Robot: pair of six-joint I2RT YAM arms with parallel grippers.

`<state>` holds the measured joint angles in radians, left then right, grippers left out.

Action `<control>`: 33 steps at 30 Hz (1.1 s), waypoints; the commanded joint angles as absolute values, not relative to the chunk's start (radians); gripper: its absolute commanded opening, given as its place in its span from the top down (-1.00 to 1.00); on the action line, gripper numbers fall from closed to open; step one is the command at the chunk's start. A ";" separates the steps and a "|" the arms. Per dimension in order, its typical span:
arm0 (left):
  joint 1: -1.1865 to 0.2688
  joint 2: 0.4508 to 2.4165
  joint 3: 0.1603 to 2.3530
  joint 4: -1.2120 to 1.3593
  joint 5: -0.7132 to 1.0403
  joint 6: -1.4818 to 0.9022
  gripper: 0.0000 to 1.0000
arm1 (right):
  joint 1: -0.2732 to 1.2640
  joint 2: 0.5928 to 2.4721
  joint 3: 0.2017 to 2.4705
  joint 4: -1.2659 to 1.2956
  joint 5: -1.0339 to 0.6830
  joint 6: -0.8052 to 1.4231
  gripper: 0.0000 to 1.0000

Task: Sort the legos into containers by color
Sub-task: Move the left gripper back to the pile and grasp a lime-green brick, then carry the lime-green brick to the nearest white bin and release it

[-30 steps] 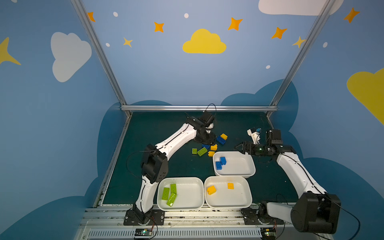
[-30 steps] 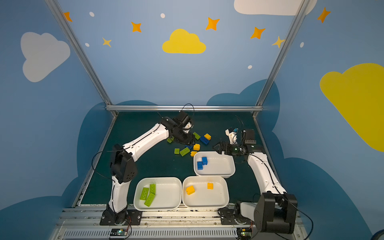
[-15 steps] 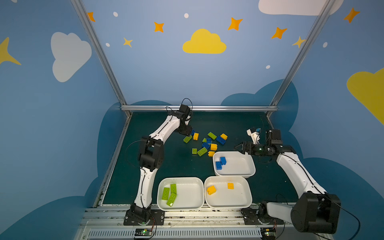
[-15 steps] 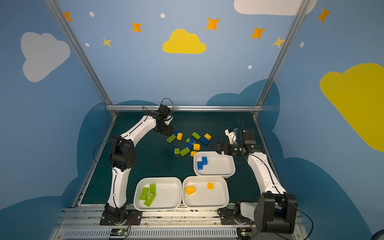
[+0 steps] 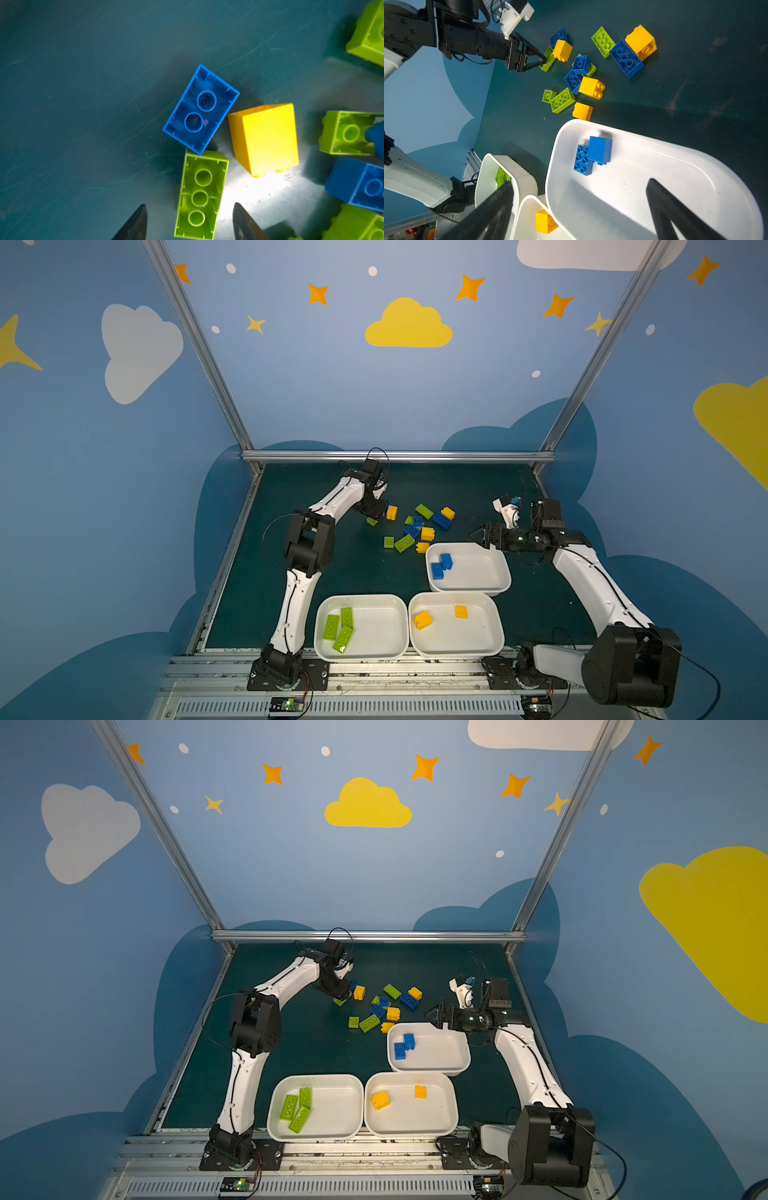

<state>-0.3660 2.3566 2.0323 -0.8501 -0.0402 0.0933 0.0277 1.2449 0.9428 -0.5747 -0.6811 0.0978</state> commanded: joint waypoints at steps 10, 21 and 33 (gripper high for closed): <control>-0.373 2.407 2.022 -0.829 -0.062 0.093 0.25 | 0.032 1.235 0.956 -0.605 -0.679 0.089 -0.96; -0.407 2.099 1.887 -0.900 -0.108 -0.059 0.36 | 0.030 1.229 0.933 -0.577 -0.677 0.102 -0.96; -0.627 1.608 1.455 -1.107 -0.106 -0.533 0.36 | 0.030 1.251 0.928 -0.562 -0.692 0.079 -0.97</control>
<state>-0.5724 1.6657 1.5188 -0.9871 -0.0975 -0.3382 0.0277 1.2453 0.9421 -0.5716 -0.6765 0.0956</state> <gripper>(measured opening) 0.326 0.984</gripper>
